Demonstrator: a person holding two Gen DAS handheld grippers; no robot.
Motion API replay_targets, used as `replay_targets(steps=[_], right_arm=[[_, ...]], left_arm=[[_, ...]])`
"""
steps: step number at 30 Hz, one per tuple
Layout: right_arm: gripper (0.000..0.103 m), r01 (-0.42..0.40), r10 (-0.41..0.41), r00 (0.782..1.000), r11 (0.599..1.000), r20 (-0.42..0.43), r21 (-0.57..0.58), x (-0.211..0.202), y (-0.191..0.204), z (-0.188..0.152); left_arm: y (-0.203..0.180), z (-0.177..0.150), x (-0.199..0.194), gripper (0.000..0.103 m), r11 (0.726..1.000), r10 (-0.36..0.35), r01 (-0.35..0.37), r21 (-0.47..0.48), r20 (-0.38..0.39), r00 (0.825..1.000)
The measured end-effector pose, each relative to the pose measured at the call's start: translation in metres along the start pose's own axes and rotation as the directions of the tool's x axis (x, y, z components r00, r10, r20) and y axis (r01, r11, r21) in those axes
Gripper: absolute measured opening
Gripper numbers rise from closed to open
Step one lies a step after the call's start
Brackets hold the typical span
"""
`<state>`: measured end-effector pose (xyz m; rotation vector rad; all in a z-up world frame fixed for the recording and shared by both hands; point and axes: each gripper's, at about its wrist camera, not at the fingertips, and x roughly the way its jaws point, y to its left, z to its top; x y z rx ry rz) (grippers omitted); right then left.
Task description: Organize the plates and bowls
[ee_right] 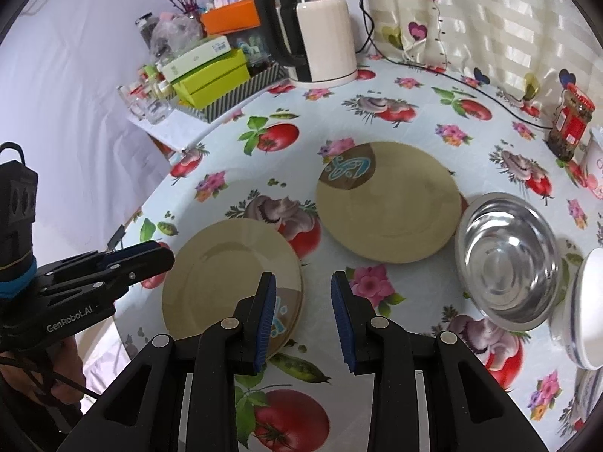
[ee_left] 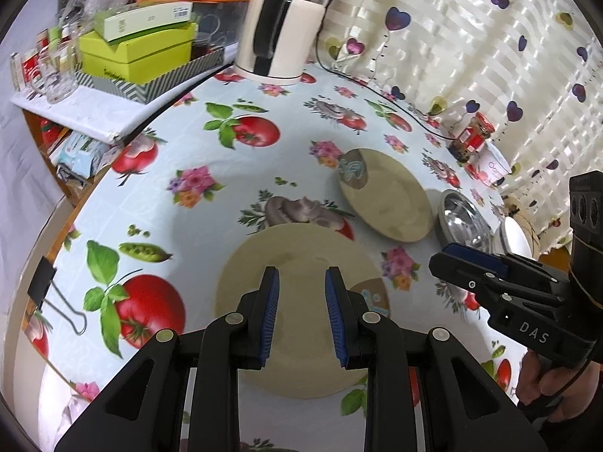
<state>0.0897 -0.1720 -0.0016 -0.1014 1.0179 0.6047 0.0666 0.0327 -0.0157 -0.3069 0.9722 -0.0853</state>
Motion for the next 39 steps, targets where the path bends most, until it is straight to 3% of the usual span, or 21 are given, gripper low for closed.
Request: replay_targets(steps=[39], right_arm=[[0.031,0.035,-0.035,0.999,0.999,0.034,0.011,-0.007,-0.043,0.031]], left_arm=[[-0.038,0.042,0.038,0.026,0.998,-0.051,0.052,0.03,-0.025,0.998]])
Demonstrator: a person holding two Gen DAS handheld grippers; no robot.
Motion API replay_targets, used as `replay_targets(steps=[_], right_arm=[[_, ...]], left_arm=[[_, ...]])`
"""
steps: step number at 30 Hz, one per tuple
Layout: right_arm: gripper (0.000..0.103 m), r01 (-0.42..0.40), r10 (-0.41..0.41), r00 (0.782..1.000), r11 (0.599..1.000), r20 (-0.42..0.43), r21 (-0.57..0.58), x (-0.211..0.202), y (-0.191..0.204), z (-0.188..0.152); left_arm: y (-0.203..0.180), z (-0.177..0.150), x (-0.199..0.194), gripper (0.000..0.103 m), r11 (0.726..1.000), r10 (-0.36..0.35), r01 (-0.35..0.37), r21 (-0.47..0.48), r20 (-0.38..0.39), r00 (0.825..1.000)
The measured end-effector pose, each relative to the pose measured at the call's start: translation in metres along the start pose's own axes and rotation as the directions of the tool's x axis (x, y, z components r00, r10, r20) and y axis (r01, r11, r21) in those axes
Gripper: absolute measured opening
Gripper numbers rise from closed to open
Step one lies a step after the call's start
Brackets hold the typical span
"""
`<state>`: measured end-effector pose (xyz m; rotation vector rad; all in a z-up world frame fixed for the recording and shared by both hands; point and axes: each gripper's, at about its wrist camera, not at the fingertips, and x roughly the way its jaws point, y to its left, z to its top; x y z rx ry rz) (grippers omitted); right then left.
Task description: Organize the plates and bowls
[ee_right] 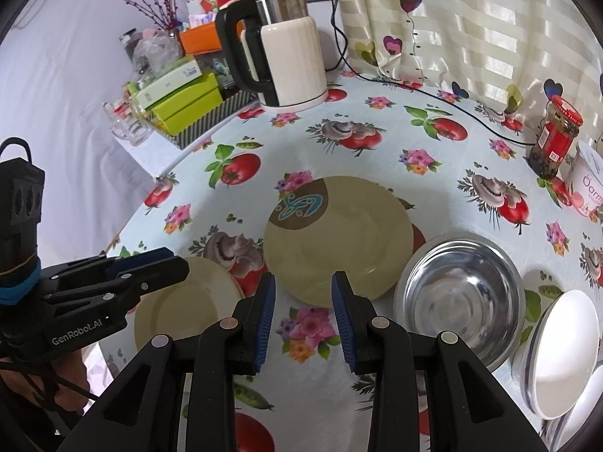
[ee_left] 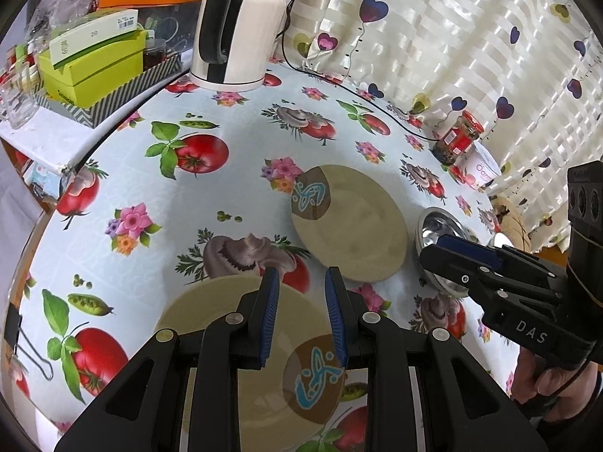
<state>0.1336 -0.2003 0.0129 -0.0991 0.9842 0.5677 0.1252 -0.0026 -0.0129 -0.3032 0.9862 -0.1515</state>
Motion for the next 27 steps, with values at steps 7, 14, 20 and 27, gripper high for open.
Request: replay_targets(steps=[7,14,20,27], right_arm=[[0.036,0.003,-0.003,1.0,1.0,-0.008,0.008,0.007,-0.014,0.011],[0.038,0.013,-0.012,1.0,1.0,-0.018,0.016,0.019,-0.031,0.027],[0.038,0.021,-0.02,0.999,0.999,-0.042,0.035,0.032,-0.049,0.039],[0.038,0.017,-0.01,0.996,0.997,-0.091,0.07,0.053,-0.073,0.052]], left_arm=[[0.001,0.01,0.016,0.026,1.0,-0.005,0.005,-0.011,-0.022,1.0],[0.005,0.02,0.036,0.029,0.999,-0.008,0.006,-0.032,-0.047,0.999],[0.008,0.024,0.05,0.029,0.999,-0.006,0.002,-0.05,-0.068,0.998],[0.011,0.031,0.064,0.029,0.997,-0.012,0.006,-0.075,-0.088,0.996]])
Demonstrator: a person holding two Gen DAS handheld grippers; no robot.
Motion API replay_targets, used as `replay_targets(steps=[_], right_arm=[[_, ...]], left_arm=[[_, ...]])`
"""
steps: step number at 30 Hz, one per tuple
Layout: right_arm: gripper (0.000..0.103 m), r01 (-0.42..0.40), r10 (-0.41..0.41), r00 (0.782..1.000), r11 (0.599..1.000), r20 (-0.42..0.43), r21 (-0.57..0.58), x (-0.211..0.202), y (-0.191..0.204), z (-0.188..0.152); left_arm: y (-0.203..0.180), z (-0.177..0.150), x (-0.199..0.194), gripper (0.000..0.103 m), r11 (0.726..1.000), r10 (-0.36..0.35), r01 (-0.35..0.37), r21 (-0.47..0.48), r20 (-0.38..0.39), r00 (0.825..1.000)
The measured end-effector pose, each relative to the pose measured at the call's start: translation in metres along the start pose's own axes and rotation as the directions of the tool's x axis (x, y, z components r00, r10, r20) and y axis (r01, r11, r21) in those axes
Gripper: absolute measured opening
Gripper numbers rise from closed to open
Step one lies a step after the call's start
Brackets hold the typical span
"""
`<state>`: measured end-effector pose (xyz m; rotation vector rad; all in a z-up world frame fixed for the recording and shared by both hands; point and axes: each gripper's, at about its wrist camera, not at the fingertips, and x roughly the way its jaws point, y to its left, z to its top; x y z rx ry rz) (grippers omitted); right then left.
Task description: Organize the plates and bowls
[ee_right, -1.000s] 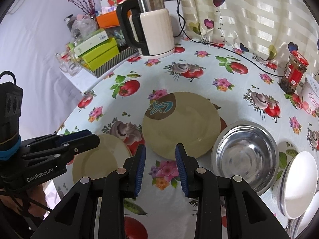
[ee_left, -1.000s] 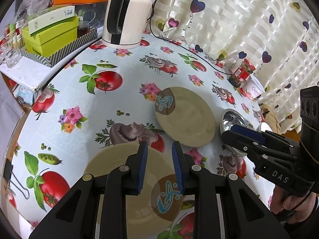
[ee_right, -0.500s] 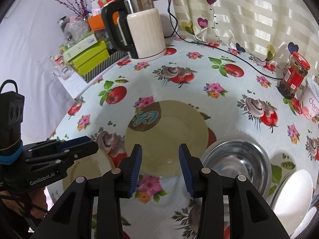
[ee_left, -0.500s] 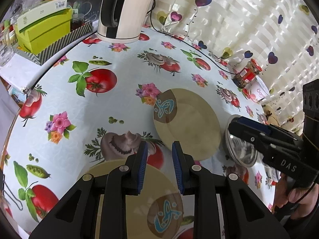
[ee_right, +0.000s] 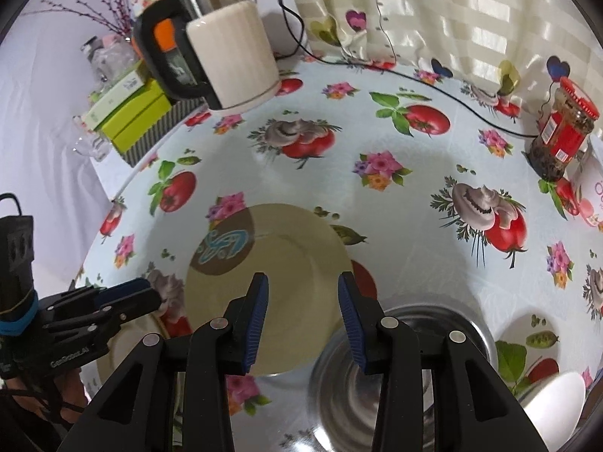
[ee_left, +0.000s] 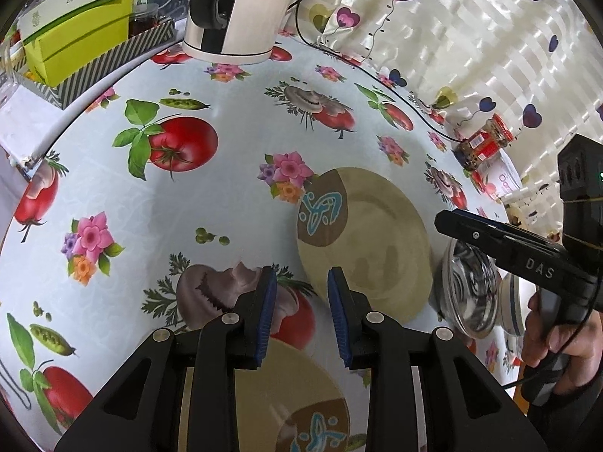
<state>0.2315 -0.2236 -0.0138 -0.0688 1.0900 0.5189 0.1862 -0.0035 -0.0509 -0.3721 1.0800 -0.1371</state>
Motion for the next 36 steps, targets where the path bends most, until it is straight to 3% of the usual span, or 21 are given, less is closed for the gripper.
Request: replay_targets(steps=[20,29,32,36], right_arm=[[0.038,-0.01,0.01,0.985,1.0,-0.169,0.002,0.055,-0.026,0.02],[0.035,-0.009,0.003,0.98,1.0,-0.201,-0.027,0.064,-0.026,0.023],[0.029,-0.019,0.013,0.978,0.999,-0.209,-0.026,0.067,-0.026,0.024],[0.028,-0.023,0.018,0.98,1.0,-0.2,-0.02,0.067,-0.026,0.024]], left_arm=[[0.004,0.006,0.035,0.029,0.998,-0.025,0.02,-0.052,-0.095,0.995],[-0.004,0.005,0.038,0.029,0.999,-0.04,0.037,-0.027,-0.096,0.995],[-0.006,0.005,0.036,0.027,0.999,-0.038,0.037,-0.015,-0.086,0.996],[-0.006,0.006,0.036,0.025,0.999,-0.032,0.031,-0.018,-0.079,0.996]])
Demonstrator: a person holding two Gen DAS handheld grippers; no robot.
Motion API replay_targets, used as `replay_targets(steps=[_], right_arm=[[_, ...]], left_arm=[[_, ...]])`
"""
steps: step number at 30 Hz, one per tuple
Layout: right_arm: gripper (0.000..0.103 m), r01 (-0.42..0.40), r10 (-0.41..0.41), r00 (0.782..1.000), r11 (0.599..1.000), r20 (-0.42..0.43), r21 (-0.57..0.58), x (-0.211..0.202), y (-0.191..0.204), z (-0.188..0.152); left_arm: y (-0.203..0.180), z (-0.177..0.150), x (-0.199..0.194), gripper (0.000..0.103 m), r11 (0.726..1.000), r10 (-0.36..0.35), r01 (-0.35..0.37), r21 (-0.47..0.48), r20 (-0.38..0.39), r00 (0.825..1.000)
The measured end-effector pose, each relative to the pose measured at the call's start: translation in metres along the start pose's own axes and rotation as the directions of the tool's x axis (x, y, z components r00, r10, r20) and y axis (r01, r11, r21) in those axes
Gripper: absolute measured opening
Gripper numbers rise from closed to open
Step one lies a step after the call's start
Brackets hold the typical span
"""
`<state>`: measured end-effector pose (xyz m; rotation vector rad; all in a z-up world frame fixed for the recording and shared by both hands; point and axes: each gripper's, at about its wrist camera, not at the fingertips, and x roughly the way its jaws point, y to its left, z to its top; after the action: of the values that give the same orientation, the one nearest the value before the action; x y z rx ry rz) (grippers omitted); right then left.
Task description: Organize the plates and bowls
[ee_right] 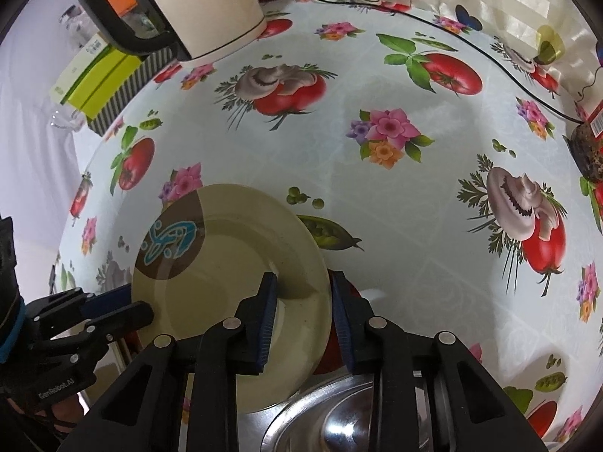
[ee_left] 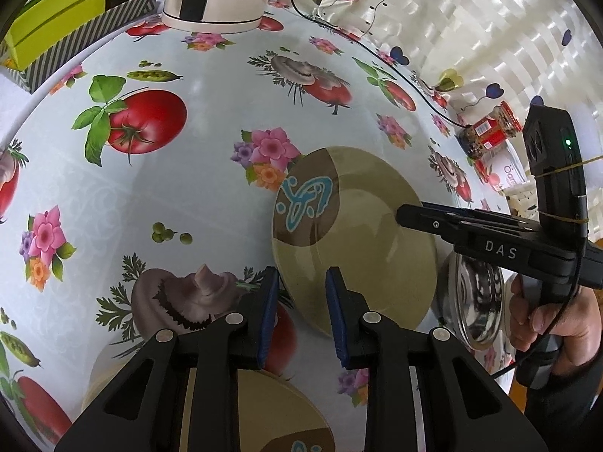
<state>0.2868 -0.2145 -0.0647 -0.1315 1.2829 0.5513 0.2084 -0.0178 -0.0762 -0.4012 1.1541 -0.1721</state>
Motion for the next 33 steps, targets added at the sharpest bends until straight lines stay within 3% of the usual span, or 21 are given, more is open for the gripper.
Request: replay_targets(steps=[21,33], right_arm=[[0.027,-0.015,0.015,0.999,1.0,0.039,0.001,-0.013,0.016,0.004],[0.027,-0.014,0.015,0.998,1.0,0.056,-0.022,-0.03,0.04,0.0]], left_arm=[[0.008,0.005,-0.026,0.024,1.0,0.008,-0.006,-0.022,0.07,0.997],[0.013,-0.009,-0.054,0.024,0.999,0.017,-0.014,-0.032,0.098,0.995]])
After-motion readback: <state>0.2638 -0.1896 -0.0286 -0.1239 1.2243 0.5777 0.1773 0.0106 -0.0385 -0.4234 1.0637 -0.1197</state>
